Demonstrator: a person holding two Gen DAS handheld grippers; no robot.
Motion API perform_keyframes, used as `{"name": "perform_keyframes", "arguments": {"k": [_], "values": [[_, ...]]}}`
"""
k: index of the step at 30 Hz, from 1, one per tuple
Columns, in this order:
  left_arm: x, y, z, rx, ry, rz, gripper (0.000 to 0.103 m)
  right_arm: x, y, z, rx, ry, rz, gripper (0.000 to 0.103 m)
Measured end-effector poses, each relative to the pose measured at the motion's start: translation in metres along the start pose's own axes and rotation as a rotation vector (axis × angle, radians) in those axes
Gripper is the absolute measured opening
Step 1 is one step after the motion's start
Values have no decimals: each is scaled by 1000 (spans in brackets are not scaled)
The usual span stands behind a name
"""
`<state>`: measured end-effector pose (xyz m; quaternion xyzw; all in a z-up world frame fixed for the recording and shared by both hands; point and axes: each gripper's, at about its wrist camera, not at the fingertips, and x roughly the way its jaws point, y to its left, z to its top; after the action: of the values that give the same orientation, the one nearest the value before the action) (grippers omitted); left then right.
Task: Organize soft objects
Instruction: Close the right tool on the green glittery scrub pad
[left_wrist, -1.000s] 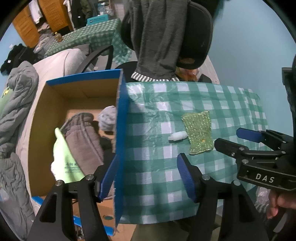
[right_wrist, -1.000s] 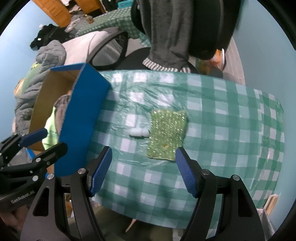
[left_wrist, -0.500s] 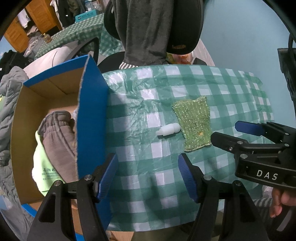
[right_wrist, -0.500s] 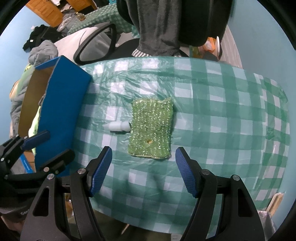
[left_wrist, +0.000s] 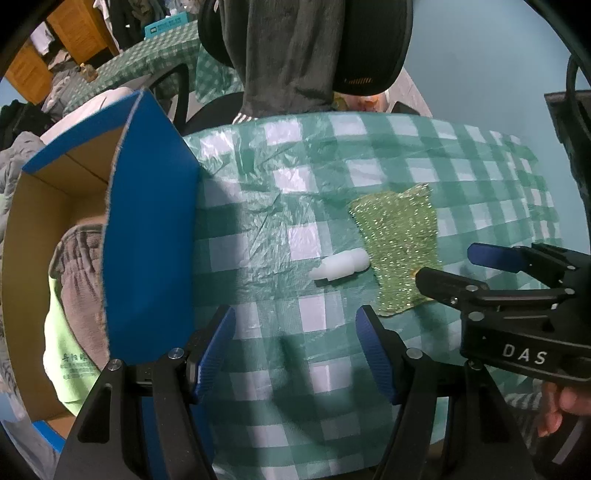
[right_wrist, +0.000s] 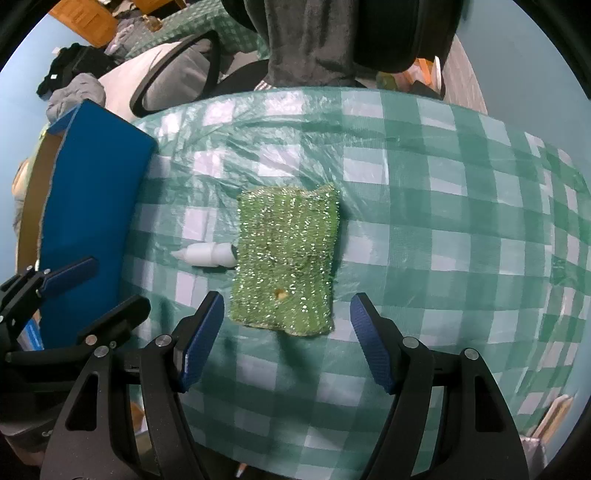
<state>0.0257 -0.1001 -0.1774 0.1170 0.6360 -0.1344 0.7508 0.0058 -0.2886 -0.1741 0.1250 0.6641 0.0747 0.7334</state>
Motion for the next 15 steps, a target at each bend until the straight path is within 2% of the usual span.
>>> {"name": "perform_keyframes", "arguments": {"k": [15], "values": [[21,7,1,-9,41,16,69,25,2,8,-16,34,15,72]]}}
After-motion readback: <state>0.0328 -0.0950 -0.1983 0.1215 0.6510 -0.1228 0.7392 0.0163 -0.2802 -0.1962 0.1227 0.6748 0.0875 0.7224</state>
